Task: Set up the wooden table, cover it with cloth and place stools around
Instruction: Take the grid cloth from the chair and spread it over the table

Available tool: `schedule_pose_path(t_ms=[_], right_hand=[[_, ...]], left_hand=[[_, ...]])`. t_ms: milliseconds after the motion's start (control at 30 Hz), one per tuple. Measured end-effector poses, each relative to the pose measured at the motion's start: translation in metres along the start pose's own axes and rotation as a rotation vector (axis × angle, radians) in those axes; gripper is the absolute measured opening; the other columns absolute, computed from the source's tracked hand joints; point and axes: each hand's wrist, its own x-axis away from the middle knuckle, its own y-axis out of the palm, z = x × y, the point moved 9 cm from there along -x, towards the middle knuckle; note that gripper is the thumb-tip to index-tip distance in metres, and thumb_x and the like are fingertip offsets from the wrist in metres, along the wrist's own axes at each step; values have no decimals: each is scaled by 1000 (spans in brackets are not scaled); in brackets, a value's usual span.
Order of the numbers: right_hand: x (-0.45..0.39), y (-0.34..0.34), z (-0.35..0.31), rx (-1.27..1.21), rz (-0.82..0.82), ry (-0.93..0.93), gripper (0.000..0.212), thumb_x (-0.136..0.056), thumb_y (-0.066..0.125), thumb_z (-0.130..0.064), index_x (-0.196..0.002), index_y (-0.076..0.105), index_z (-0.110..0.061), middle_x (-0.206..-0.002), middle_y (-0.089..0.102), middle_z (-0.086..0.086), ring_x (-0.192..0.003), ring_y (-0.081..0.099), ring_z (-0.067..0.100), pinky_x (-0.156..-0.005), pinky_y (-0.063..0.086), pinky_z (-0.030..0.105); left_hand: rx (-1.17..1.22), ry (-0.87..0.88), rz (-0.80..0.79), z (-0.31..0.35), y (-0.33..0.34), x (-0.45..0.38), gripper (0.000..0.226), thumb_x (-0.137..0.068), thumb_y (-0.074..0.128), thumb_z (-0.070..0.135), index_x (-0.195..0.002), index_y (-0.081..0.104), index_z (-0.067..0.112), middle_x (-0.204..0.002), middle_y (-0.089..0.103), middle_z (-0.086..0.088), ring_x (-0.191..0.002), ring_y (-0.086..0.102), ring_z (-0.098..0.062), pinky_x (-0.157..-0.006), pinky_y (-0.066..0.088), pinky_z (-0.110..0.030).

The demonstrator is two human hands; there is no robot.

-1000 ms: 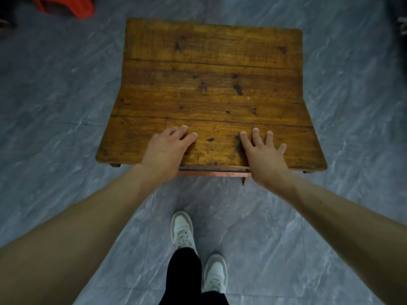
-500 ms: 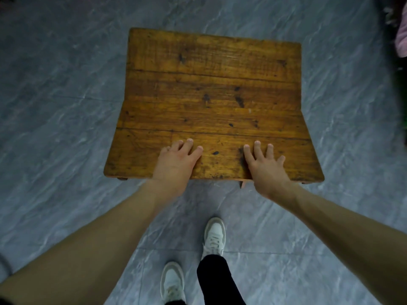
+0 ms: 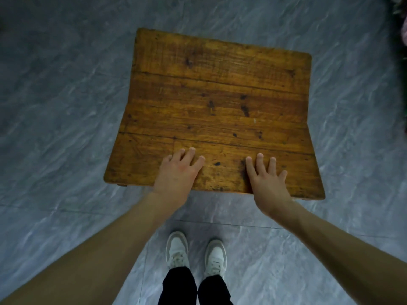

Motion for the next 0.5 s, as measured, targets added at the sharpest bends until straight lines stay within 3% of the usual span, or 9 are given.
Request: schedule_pose_path(t_ms=[233,400,500], right_hand=[[38,29,-12,21,-16,-13,98,-90,58,-4,-152,-18,-8,-159,-12,26,-142,-3,58,-108,23,71],[56,42,-21,6,-42,-9,104,-89,64,-8,-151,-19,-7,-158,-14,28,-142,-5,59,-109,22,71],[59,49,-27,-11,-44,-4,108,-87,67,-8,-150,-21,-6,-157,-17,29,-141,-8,60,-110,20,72]], left_hand=[[62,-25,-28,21,21,45,101,-70,79,14,-150,19,27,-159,14,-7,-142,22,-32,-104,34,-44],[39,-46,-27,22,36,65,108,-34,94,16,-134,53,22,-142,50,-12,-122,52,-35,-82,51,-45],[21,-46,-54,20,47,69,116,-24,95,20,-132,55,22,-139,52,-12,-118,55,-35,-78,53,-44]])
